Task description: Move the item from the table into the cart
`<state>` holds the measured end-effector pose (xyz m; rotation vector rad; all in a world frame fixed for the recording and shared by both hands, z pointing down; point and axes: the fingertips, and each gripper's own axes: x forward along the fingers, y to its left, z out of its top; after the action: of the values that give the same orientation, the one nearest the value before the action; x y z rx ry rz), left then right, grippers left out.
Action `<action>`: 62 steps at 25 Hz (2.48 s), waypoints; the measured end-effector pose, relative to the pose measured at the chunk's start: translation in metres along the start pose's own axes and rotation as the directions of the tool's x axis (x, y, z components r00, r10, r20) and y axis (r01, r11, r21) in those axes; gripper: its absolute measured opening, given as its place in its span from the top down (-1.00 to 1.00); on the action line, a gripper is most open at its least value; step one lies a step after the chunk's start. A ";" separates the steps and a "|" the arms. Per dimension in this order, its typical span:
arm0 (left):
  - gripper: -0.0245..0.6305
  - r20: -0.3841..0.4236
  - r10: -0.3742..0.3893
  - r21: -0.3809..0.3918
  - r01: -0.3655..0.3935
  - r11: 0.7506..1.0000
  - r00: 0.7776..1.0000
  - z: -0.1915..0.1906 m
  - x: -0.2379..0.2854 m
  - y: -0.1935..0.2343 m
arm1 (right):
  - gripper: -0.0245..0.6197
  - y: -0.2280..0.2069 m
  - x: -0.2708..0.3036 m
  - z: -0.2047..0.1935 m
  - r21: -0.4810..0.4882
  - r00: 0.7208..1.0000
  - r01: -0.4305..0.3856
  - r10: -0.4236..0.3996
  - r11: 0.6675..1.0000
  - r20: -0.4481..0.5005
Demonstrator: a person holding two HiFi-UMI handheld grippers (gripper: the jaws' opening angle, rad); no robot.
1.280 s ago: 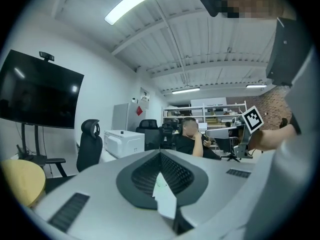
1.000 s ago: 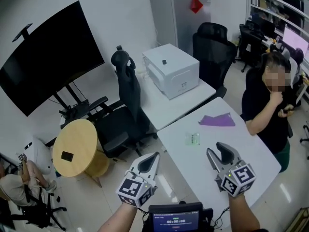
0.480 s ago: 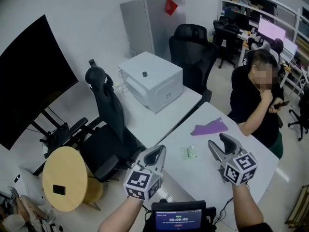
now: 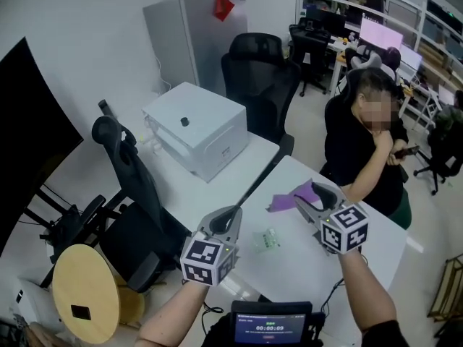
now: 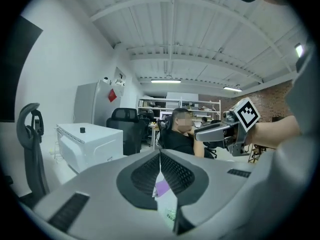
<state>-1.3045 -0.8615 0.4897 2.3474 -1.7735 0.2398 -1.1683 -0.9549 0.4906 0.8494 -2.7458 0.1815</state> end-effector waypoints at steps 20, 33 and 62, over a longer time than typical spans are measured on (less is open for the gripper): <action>0.72 -0.263 -0.103 -0.123 0.073 0.990 0.959 -0.088 0.267 0.103 | -0.02 -0.196 0.219 -0.143 0.121 0.906 0.077 -0.019 0.990 -0.423; 0.56 -0.444 -0.128 -0.163 0.060 0.985 0.887 -0.197 0.387 0.162 | -0.20 -0.274 0.333 -0.287 0.155 0.742 0.070 0.053 0.985 -0.669; 0.56 -0.396 -0.162 -0.229 0.074 0.971 0.904 -0.204 0.400 0.165 | 0.70 -0.254 0.349 -0.328 0.231 0.662 0.020 0.160 0.973 -0.732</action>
<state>-1.3575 -1.2275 0.7921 2.0579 -1.3778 0.4683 -1.2325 -1.2869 0.9140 0.5313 -1.9755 0.6988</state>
